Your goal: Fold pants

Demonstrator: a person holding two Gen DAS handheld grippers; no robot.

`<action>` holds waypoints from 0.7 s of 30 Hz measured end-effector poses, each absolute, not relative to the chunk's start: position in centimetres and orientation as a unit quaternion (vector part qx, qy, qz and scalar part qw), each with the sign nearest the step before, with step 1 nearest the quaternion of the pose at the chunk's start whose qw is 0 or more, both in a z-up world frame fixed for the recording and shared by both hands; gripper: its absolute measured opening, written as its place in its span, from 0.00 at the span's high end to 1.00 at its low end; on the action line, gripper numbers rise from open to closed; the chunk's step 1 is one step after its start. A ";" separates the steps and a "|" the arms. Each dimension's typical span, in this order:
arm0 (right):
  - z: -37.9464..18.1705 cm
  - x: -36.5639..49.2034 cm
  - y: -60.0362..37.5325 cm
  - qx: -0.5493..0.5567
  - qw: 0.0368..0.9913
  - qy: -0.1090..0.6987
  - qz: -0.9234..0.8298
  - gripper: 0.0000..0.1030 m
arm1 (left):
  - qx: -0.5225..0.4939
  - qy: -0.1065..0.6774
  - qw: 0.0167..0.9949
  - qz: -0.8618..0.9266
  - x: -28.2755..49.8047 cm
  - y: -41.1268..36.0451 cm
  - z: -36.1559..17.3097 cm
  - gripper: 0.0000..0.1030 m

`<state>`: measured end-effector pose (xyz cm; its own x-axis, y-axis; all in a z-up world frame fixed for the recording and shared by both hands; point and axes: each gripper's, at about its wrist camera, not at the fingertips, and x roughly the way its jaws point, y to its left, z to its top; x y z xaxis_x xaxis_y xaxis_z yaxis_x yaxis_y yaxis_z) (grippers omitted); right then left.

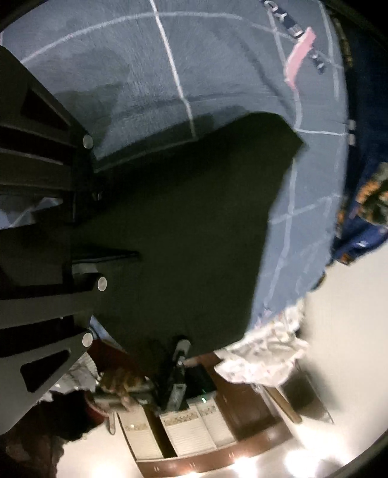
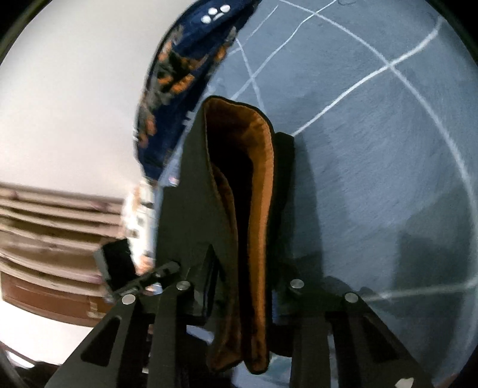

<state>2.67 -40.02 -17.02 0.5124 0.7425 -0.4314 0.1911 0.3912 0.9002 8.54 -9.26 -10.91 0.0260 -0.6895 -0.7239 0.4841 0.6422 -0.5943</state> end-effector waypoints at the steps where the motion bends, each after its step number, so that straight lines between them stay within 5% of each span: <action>1: -16.8 2.4 -39.7 0.522 0.697 0.446 0.207 0.77 | -0.089 0.557 0.715 -0.412 8.4 -8.9 -10.4 0.85; 9: -19.3 2.3 -38.5 0.532 0.681 0.459 0.207 0.78 | -0.123 0.591 0.694 -0.393 8.6 -7.0 -13.2 0.81; 14: -18.6 3.3 -37.7 0.482 0.696 0.495 0.196 0.59 | -0.118 0.606 0.684 -0.388 8.9 -6.9 -14.5 0.58; 21: -18.3 5.2 -35.7 0.456 0.698 0.510 0.211 0.56 | -0.107 0.592 0.692 -0.399 9.0 -7.6 -14.5 0.57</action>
<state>5.16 -35.66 -18.34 0.3911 0.7596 -0.5196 0.1696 0.4954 0.8519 8.99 -7.60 -14.55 -0.0193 -0.6792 -0.7337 0.4261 0.6583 -0.6206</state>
